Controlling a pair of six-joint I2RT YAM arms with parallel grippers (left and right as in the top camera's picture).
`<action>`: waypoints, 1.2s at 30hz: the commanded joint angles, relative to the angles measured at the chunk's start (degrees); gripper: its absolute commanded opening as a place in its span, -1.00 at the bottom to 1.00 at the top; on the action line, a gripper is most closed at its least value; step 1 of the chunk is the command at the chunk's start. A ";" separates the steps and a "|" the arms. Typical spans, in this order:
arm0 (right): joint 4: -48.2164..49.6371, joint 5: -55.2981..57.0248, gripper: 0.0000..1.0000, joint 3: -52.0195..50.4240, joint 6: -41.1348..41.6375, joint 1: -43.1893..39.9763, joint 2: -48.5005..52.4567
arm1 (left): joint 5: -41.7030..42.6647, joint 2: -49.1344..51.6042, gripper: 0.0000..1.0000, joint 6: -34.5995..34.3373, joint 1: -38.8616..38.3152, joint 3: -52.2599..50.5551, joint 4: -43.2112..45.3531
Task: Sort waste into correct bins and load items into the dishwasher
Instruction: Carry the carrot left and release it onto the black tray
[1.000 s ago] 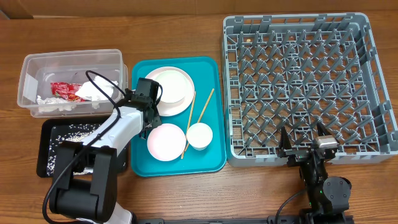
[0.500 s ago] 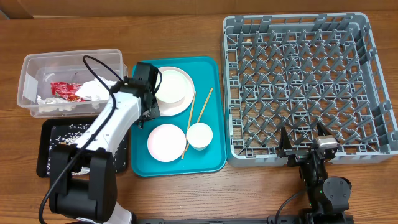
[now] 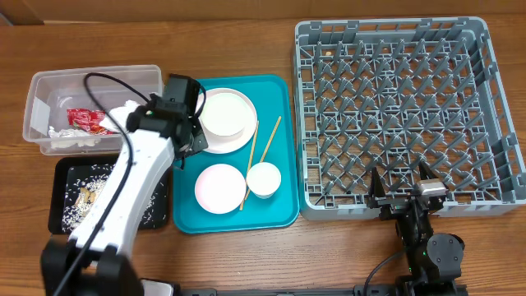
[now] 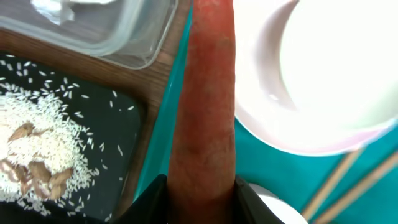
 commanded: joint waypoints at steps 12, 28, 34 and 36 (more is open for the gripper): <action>0.33 -0.15 1.00 -0.61 -0.07 -0.22 -0.57 | -3.65 -7.43 -0.85 -10.36 12.48 1.51 -7.10; 0.33 -0.15 1.00 -0.61 -0.07 -0.22 -0.57 | 4.28 -7.41 -0.79 -15.91 27.91 -15.87 6.05; 0.33 -0.15 1.00 -0.61 -0.07 -0.22 -0.57 | 4.85 -7.39 -0.78 -20.11 30.71 -21.86 13.88; 0.33 -0.15 1.00 -0.61 -0.07 -0.22 -0.57 | 5.01 -7.37 -0.77 -22.32 30.95 -23.08 15.41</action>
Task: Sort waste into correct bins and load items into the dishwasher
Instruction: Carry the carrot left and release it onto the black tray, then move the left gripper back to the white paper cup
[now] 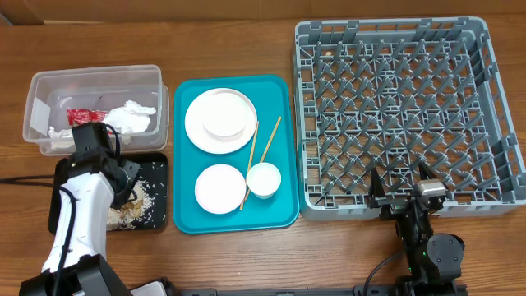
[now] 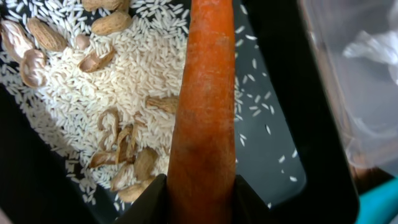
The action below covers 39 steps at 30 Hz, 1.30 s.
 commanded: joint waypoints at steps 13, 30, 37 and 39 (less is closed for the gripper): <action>0.33 -0.15 1.00 -0.61 -0.04 -0.22 -0.57 | 2.16 -0.55 -0.21 -12.52 0.70 -6.82 11.19; 0.33 -0.15 1.00 -0.61 -0.04 -0.22 -0.57 | 13.38 -0.87 -0.01 2.40 0.57 1.77 8.46; 0.33 -0.15 1.00 -0.61 -0.04 -0.22 -0.57 | 31.26 -0.98 -0.18 24.96 0.35 9.05 1.38; 0.33 -0.15 1.00 -0.61 -0.04 -0.22 -0.57 | 31.52 -0.98 -0.18 26.88 -0.39 9.88 -1.22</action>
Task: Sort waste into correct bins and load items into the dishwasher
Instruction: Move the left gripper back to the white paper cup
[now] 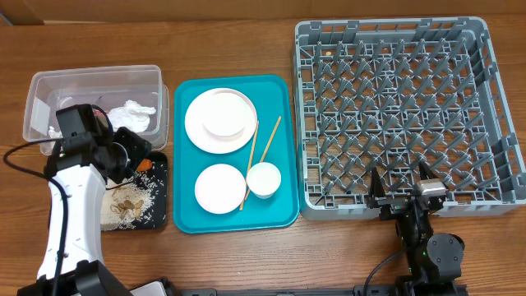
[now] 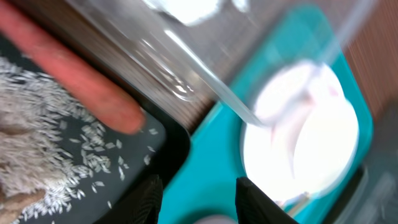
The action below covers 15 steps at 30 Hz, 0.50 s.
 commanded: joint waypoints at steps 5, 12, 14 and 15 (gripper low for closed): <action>0.35 -0.13 1.00 -0.61 -0.07 -0.22 -0.55 | 7.06 -0.98 -0.18 13.73 -4.61 2.56 -6.05; 0.35 -0.13 1.00 -0.61 -0.07 -0.22 -0.57 | 7.04 -0.98 -0.24 14.69 -13.49 2.97 -6.08; 0.35 -0.13 1.00 -0.61 -0.07 -0.22 -0.57 | 7.04 -0.98 -0.32 14.64 -16.15 3.37 -6.05; 0.35 -0.13 1.00 -0.61 -0.07 -0.22 -0.57 | 7.04 -0.98 -0.35 14.64 -17.62 3.52 -6.03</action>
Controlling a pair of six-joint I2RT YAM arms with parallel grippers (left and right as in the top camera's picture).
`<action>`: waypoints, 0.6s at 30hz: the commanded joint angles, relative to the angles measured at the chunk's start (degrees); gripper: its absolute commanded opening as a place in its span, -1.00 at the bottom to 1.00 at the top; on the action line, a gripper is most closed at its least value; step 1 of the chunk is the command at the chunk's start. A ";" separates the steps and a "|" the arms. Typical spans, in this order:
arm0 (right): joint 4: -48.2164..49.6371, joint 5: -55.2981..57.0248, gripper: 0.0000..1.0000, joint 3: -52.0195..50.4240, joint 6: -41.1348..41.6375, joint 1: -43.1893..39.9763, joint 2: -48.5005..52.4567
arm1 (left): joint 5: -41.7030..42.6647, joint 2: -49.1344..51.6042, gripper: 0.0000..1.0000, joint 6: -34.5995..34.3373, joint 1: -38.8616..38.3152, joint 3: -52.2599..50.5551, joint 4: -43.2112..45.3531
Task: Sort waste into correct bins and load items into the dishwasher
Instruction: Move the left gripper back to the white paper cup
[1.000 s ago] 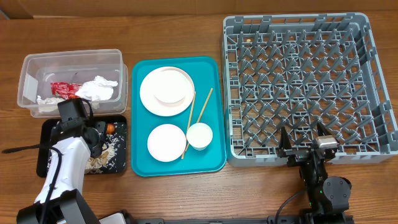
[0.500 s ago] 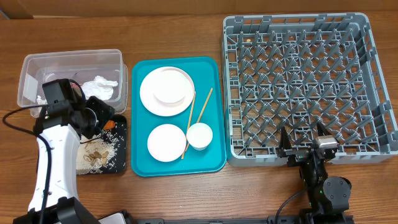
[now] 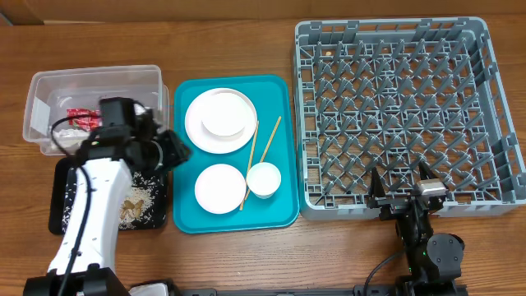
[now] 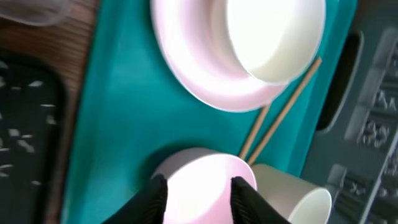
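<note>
My left gripper (image 3: pixel 174 152) (image 4: pixel 198 186) is open and holds nothing. It hangs over the left part of the teal tray (image 3: pixel 279 215) (image 4: pixel 118 106), just above the small pink-white plate (image 3: pixel 220 188) (image 4: pixel 200 200). A white cup (image 3: pixel 264 179) (image 4: pixel 292 196) stands beside that plate. Farther back is a large plate (image 3: pixel 205 136) (image 4: pixel 199 81) with a bowl (image 3: pixel 226 115) (image 4: pixel 273 34) on it. Two chopsticks (image 3: pixel 261 152) (image 4: pixel 280 102) lie between them. The carrot does not show. My right gripper (image 3: pixel 400 185) rests open at the front of the grey dish rack (image 3: pixel 403 107).
A black tray (image 3: pixel 66 197) with rice and peanut shells lies at the front left, partly under my left arm. Behind it stands a clear bin (image 3: pixel 90 86) with red wrappers and tissue. The rack's edge (image 4: pixel 373 124) shows at the right of the left wrist view.
My left gripper, open both times, has moved right from the black tray's back corner, where the carrot lay, to over the teal tray's left part. The right arm has not moved.
My left gripper was shut on a carrot at the teal tray's left edge. Then it held the carrot over the rice in the black tray. After that the carrot lay in that tray with the gripper open. Now the empty gripper is over the small plate.
</note>
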 commanded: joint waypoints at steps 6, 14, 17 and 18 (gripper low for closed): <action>0.35 -0.15 1.00 -0.61 -0.04 -0.22 -0.57 | -2.40 -0.96 -0.21 1.03 -13.92 2.36 0.90; 0.35 -0.15 1.00 -0.61 -0.04 -0.22 -0.57 | -8.44 -0.85 -0.27 -1.88 -26.73 2.36 3.04; 0.35 -0.15 1.00 -0.61 -0.04 -0.22 -0.57 | -11.69 -0.55 -0.25 -2.12 -30.25 2.36 3.48; 0.35 -0.15 1.00 -0.61 -0.04 -0.22 -0.57 | -13.44 -0.33 -0.23 -2.91 -31.30 2.36 3.52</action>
